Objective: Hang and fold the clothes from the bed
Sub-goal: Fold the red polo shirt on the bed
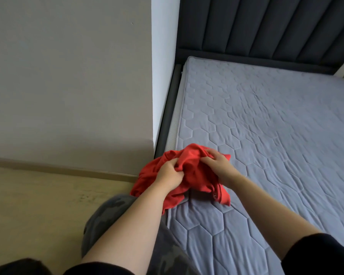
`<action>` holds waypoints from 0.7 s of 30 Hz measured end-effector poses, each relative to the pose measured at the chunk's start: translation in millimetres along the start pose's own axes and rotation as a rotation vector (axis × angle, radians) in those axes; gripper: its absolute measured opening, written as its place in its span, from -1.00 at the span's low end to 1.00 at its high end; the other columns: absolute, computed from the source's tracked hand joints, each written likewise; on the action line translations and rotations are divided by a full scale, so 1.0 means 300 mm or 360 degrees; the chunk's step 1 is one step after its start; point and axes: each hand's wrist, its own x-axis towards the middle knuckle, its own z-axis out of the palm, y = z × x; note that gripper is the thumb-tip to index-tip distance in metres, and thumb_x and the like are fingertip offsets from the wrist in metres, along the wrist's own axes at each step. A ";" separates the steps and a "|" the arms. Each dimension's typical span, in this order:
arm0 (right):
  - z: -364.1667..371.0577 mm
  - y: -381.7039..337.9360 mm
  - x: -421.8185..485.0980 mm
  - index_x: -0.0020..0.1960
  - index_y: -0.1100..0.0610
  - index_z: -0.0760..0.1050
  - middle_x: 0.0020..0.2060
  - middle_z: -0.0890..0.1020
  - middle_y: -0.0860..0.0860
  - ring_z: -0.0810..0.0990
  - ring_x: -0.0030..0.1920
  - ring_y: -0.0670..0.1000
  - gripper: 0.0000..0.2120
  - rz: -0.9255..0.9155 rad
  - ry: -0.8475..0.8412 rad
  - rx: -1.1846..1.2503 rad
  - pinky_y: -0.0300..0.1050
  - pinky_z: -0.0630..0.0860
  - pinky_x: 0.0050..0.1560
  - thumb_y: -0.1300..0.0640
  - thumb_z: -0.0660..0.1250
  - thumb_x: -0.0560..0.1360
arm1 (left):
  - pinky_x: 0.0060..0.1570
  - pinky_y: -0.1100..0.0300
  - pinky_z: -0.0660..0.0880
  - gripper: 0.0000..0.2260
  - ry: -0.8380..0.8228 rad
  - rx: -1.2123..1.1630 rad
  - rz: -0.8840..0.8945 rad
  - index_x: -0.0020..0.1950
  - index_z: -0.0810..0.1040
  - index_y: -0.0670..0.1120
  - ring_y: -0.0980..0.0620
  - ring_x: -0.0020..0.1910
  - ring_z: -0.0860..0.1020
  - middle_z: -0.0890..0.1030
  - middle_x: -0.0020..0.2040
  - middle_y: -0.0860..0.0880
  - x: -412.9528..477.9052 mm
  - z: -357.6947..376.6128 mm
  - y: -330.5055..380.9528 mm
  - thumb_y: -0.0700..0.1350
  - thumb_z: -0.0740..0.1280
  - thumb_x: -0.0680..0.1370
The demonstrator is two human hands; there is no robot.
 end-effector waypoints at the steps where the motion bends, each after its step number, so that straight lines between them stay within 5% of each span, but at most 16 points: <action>1: -0.005 -0.008 0.007 0.21 0.03 0.47 0.15 0.56 0.06 0.54 0.06 -0.07 -0.72 -0.0070 0.0055 -0.0220 -0.23 0.46 0.10 0.16 0.36 0.51 | -0.03 0.21 0.41 -0.78 0.0129 -0.0149 -0.0108 0.06 0.64 -0.08 -0.08 0.03 0.58 0.66 -0.01 -0.13 0.008 -0.010 0.009 -0.26 0.29 0.48; 4: -0.028 -0.012 0.027 0.51 -0.02 0.13 0.26 0.32 -0.07 0.31 0.28 -0.12 -0.13 -0.0195 -0.0091 -0.0742 -0.24 0.26 0.29 0.00 0.53 0.35 | -0.07 0.15 0.44 -0.85 0.0301 -0.0764 -0.0525 -0.15 0.61 -0.08 -0.07 -0.11 0.55 0.62 -0.15 -0.11 0.018 -0.045 0.047 -0.28 0.28 0.47; 7: -0.028 -0.003 0.022 0.55 -0.06 -0.04 0.27 0.31 -0.16 0.33 0.27 -0.18 0.09 -0.0113 -0.0535 -0.0902 -0.42 0.24 0.19 -0.09 0.58 0.25 | 0.05 0.01 0.52 -0.83 0.0075 -0.1198 -0.0799 -0.05 0.63 -0.18 -0.13 -0.09 0.60 0.66 -0.14 -0.14 0.012 -0.050 0.061 -0.19 0.27 0.50; 9: -0.023 -0.008 0.018 0.51 0.00 0.14 0.21 0.41 -0.19 0.43 0.16 -0.20 -0.06 -0.0134 -0.0549 -0.0920 -0.58 0.28 0.04 -0.08 0.57 0.28 | 0.09 -0.08 0.53 -0.80 0.0009 -0.1343 -0.0843 -0.01 0.65 -0.18 -0.18 -0.05 0.61 0.67 -0.09 -0.19 0.009 -0.056 0.070 -0.15 0.27 0.50; 11: -0.019 -0.025 0.018 0.32 0.03 0.43 0.11 0.58 -0.12 0.55 0.02 -0.17 -0.42 -0.0163 -0.0464 -0.0882 -0.46 0.43 0.01 0.01 0.53 0.36 | 0.09 -0.03 0.53 -0.83 0.0156 -0.1313 -0.0715 0.00 0.65 -0.16 -0.17 -0.03 0.61 0.66 -0.11 -0.17 0.021 -0.059 0.059 -0.19 0.29 0.50; 14: 0.000 -0.066 0.005 0.04 0.08 0.58 -0.13 0.67 -0.01 0.62 -0.18 -0.12 -0.79 -0.0124 -0.0363 -0.0915 -0.34 0.53 -0.12 0.10 0.46 0.43 | 0.02 0.09 0.48 -0.93 0.0503 -0.0588 -0.0333 -0.09 0.61 -0.10 -0.13 -0.03 0.57 0.63 -0.15 -0.10 0.019 -0.061 0.045 -0.21 0.35 0.47; 16: 0.020 -0.101 0.008 -0.02 0.12 0.59 -0.22 0.66 0.02 0.60 -0.30 -0.13 -0.87 -0.0105 -0.0139 -0.0773 -0.37 0.51 -0.28 0.14 0.41 0.45 | 0.14 0.05 0.43 -0.78 0.0840 0.0037 -0.0049 0.09 0.59 -0.18 -0.16 0.09 0.51 0.58 0.02 -0.17 0.002 -0.058 0.043 -0.19 0.39 0.45; 19: 0.041 -0.167 0.038 0.05 0.24 0.56 -0.34 0.61 0.09 0.59 -0.42 -0.03 -0.81 0.0249 0.0299 0.0197 -0.19 0.57 -0.34 0.18 0.38 0.48 | 0.08 0.07 0.42 -0.70 0.1133 0.0174 0.0562 0.13 0.55 -0.26 -0.16 0.00 0.53 0.56 0.00 -0.19 -0.030 -0.060 0.070 -0.12 0.31 0.48; 21: 0.052 -0.220 0.055 0.10 0.19 0.51 -0.23 0.60 0.12 0.58 -0.31 0.06 -0.79 0.0558 0.0440 0.0795 -0.04 0.58 -0.18 0.14 0.37 0.50 | 0.05 0.14 0.45 -0.60 0.0759 -0.0070 0.0622 0.18 0.53 -0.20 -0.06 -0.03 0.55 0.57 0.03 -0.11 -0.058 -0.052 0.094 0.05 0.23 0.50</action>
